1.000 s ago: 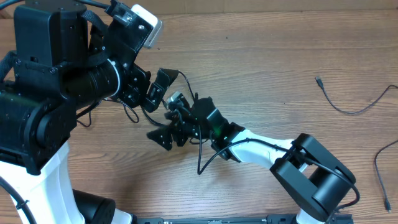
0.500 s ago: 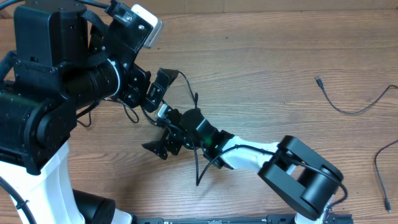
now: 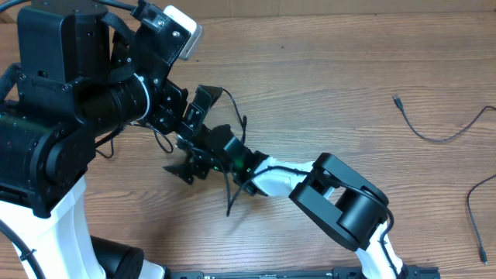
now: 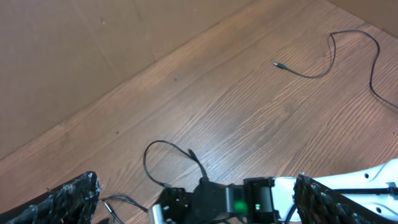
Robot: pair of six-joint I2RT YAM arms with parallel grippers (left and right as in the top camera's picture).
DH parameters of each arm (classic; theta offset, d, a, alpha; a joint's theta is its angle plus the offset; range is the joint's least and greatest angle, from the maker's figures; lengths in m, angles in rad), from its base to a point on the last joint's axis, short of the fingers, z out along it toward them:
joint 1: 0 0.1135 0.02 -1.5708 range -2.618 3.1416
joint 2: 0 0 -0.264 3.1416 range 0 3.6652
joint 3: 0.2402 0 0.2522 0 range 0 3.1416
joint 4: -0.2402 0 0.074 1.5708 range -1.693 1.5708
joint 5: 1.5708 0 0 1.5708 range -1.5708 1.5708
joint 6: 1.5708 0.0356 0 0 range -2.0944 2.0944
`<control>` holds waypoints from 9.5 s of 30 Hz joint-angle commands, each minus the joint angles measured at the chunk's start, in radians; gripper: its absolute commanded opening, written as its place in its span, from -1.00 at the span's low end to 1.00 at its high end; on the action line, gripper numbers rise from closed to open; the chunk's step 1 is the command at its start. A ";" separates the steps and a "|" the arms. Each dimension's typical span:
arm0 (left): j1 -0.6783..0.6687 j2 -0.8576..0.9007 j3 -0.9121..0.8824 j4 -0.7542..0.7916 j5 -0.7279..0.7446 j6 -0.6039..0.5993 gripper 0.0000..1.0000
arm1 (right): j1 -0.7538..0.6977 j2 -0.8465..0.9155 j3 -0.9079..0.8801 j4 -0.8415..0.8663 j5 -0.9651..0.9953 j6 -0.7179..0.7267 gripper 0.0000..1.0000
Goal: Untangle cables
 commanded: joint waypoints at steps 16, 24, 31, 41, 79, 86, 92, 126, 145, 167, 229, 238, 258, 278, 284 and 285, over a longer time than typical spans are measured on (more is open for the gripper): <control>-0.004 0.002 0.005 0.001 -0.002 -0.018 0.99 | -0.002 0.148 0.146 0.002 -0.050 0.005 0.26; -0.004 0.002 0.005 0.001 -0.002 -0.018 0.98 | -0.001 0.148 0.146 0.023 -0.091 0.004 -0.77; -0.004 0.002 0.005 0.001 -0.002 -0.018 0.99 | -0.001 0.148 0.146 0.030 -0.090 0.004 -0.91; -0.004 0.002 0.005 0.001 -0.002 -0.018 0.99 | -0.075 0.070 0.146 0.011 -0.091 0.178 -0.93; -0.004 0.002 0.005 0.001 -0.002 -0.018 0.99 | -0.548 -0.853 0.146 -1.021 0.111 0.420 -0.93; -0.004 0.002 0.005 0.001 -0.002 -0.018 0.99 | -0.578 -0.898 0.146 -1.011 0.002 0.421 -0.93; -0.004 0.002 0.005 0.001 -0.002 -0.018 0.99 | -0.578 -0.963 0.146 -0.954 -0.074 0.425 -0.93; -0.007 0.235 -0.479 0.087 0.158 -0.003 0.99 | -0.578 -1.007 0.146 -0.903 -0.145 0.451 -0.93; -0.072 0.544 -0.479 0.181 0.230 -0.002 0.75 | -0.578 -1.006 0.146 -0.897 -0.139 0.446 -0.93; 0.118 0.519 -0.444 0.078 0.174 -0.011 -0.91 | -0.579 -1.006 0.146 -1.004 0.150 0.447 -0.93; 0.707 0.415 -0.436 0.124 0.245 -0.070 -0.91 | -1.413 -0.938 0.145 -0.643 0.274 0.336 -0.93; 0.561 0.415 -0.436 0.105 0.245 -0.019 -0.91 | -1.748 -0.938 0.145 -0.420 0.386 0.341 -0.93; 0.431 0.415 -0.436 0.093 0.239 0.012 -0.91 | -1.794 -0.666 0.145 -0.758 0.368 0.344 -0.92; 0.394 0.415 -0.436 0.074 0.268 0.009 -0.92 | -1.792 -0.555 0.145 -0.830 -0.408 0.344 1.00; 0.338 0.415 -0.436 0.090 0.319 0.009 -0.91 | -1.716 -0.555 0.145 -0.825 -0.783 0.340 1.00; 0.325 0.415 -0.436 0.094 0.328 0.009 -0.92 | -1.696 -0.555 0.145 -0.828 -0.809 0.340 1.00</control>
